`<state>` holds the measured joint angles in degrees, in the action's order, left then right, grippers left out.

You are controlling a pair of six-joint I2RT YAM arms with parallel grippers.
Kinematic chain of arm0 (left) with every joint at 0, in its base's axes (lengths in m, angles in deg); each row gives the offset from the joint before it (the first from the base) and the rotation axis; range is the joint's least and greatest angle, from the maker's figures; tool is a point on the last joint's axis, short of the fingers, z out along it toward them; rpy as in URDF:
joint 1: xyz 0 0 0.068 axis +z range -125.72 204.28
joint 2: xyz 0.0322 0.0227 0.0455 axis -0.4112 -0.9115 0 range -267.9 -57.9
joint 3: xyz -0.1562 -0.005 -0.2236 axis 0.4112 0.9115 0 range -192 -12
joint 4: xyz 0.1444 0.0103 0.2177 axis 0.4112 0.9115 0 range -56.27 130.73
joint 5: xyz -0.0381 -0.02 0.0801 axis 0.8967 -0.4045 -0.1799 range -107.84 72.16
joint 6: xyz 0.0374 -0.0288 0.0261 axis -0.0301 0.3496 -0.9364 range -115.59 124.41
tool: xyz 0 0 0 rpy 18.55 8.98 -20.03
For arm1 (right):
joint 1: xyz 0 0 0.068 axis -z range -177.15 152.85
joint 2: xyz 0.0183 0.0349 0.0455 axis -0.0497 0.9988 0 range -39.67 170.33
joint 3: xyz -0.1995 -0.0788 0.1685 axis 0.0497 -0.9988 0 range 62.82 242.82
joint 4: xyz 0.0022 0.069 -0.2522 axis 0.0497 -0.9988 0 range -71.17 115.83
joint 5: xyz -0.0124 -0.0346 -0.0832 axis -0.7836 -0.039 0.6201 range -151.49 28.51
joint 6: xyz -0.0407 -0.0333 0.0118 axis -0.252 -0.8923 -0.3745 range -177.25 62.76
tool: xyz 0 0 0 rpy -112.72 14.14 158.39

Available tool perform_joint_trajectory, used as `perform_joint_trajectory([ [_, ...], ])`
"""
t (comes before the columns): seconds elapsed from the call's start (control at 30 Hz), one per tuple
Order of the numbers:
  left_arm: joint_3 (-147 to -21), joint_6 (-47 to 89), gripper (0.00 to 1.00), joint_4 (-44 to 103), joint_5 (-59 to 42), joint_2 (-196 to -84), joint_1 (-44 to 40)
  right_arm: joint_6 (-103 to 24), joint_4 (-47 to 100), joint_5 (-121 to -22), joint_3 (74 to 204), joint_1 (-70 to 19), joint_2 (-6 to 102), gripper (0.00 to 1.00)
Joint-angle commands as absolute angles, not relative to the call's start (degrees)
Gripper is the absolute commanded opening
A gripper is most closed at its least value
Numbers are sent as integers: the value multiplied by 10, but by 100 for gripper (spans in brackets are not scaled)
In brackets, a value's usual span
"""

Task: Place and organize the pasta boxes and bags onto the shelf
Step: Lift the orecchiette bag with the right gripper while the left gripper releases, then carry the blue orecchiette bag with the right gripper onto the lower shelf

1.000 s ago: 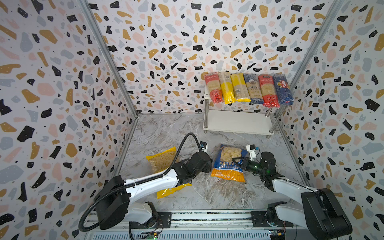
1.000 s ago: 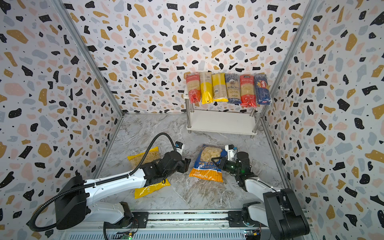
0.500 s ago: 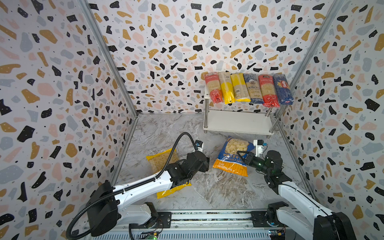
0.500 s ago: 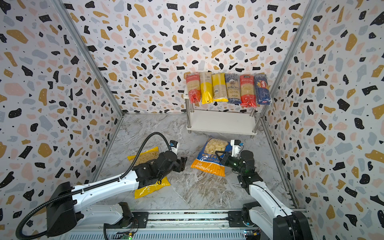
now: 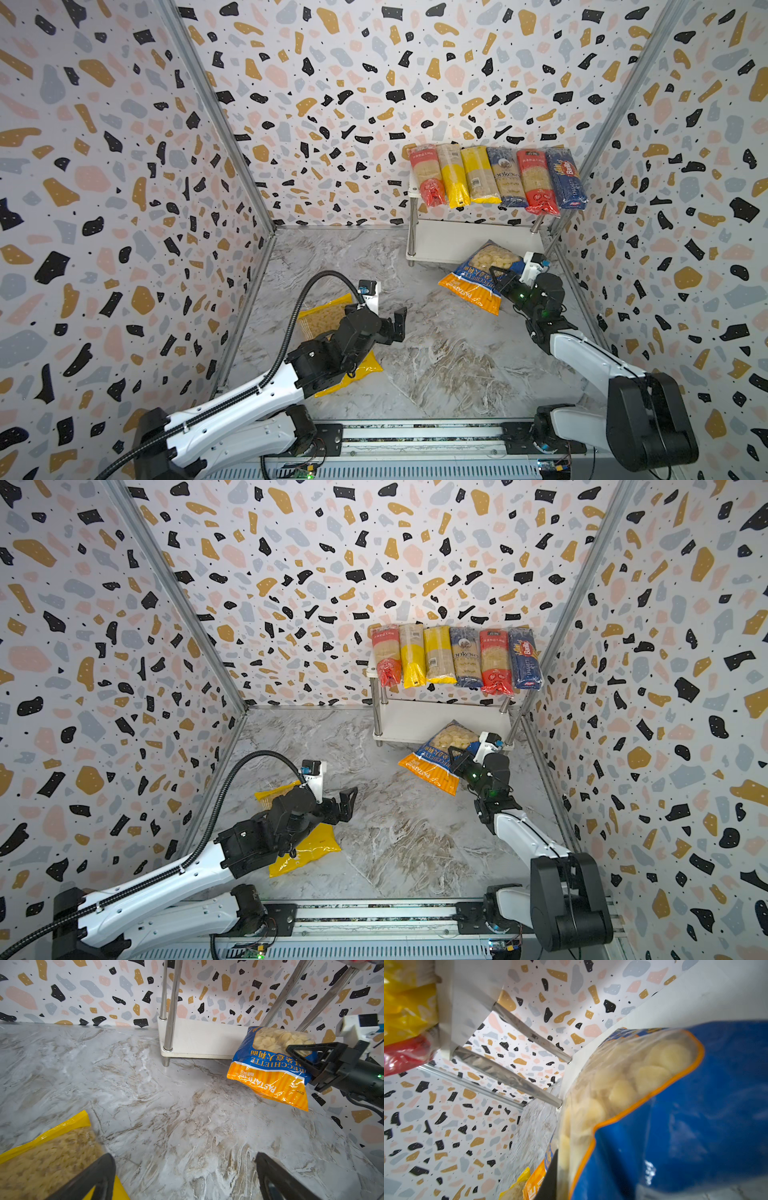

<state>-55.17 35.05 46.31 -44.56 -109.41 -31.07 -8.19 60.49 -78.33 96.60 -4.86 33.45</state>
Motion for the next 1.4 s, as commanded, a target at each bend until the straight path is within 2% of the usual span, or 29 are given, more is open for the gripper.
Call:
perform_joint_trajectory([
  [0.0, -544, 337, 99, 481, -464, -1070, -313, -94, 750, -731, 1040, -44, 340, 0],
  [0.43, -582, 333, 99, 547, -499, -1036, -313, -55, 873, -555, 1077, -42, 465, 0],
  [0.63, -579, 339, 99, 573, -515, -1007, -313, -53, 844, -484, 1140, -54, 522, 0],
  [0.93, -583, 328, 99, 579, -528, -1004, -313, -50, 803, -437, 1225, -57, 587, 0],
  [1.37, -588, 312, 99, 579, -540, -1018, -313, -2, 782, -427, 1265, -53, 673, 0],
])
